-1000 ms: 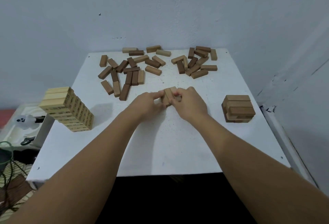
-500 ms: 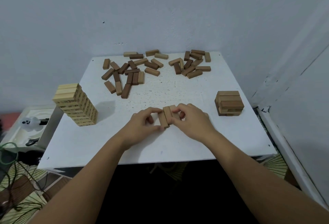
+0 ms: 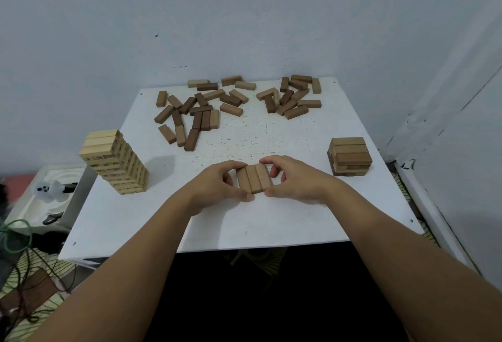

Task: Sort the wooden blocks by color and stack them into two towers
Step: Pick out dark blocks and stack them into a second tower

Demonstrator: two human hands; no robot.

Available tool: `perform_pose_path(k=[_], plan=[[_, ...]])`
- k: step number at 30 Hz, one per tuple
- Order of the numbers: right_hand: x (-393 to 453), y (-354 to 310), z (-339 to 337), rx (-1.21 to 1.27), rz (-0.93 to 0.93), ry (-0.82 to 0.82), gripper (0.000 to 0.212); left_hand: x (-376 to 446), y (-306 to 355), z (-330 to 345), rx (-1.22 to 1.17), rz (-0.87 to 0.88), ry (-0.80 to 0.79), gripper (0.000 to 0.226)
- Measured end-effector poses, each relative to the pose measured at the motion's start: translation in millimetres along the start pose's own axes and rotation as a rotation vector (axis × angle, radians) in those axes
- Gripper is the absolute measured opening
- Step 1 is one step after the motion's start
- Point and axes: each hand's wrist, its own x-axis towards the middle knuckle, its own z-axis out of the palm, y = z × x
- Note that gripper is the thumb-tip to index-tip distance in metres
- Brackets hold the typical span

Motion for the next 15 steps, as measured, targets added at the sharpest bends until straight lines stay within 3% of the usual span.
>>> perform_pose_path(k=[9, 15], plan=[[0.9, -1.2, -1.8, -0.046, -0.037, 0.025, 0.062, -5.0, -1.5, 1.4, 0.014, 0.024, -0.002, 0.068], [-5.7, 0.7, 3.0, -0.084, -0.068, 0.065, 0.067, -9.5, -3.3, 2.4, 0.033, 0.060, -0.004, 0.065]])
